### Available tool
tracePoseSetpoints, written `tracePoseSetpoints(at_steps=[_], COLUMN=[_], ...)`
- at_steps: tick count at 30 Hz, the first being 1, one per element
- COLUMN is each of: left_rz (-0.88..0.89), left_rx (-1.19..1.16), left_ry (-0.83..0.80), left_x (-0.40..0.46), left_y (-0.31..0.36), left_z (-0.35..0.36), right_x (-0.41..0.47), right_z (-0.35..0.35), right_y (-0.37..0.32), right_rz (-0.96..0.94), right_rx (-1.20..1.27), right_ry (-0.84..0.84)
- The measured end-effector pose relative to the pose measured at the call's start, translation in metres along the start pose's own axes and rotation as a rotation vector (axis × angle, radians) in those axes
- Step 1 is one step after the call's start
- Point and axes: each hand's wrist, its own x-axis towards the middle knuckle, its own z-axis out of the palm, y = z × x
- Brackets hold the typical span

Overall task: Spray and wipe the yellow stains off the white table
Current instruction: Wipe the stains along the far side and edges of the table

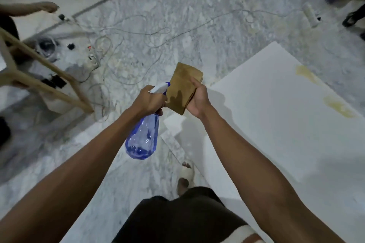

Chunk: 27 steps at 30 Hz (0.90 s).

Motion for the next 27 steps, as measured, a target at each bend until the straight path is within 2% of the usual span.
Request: tracePoseSetpoints(at_steps=[9,16,23,27], left_rz=[-0.013,-0.074,-0.087,-0.134], left_rx=[-0.119,-0.27,-0.367,-0.364], left_ry=[0.227,0.286,0.3,0.312], left_x=[-0.123,-0.216,-0.248,-0.24], left_y=[-0.063,-0.113,-0.124,-0.136], left_z=[0.021,0.065,0.09,0.098], right_x=[-0.081,-0.159,-0.194,-0.191], right_z=[0.001,-0.029,-0.054,-0.088], right_y=[0.068,0.093,0.111,0.122], right_rz=[0.073,0.076,0.124,0.171], right_rx=[-0.115,-0.157,-0.253,-0.499], right_ry=[-0.173,-0.228,-0.203,-0.133])
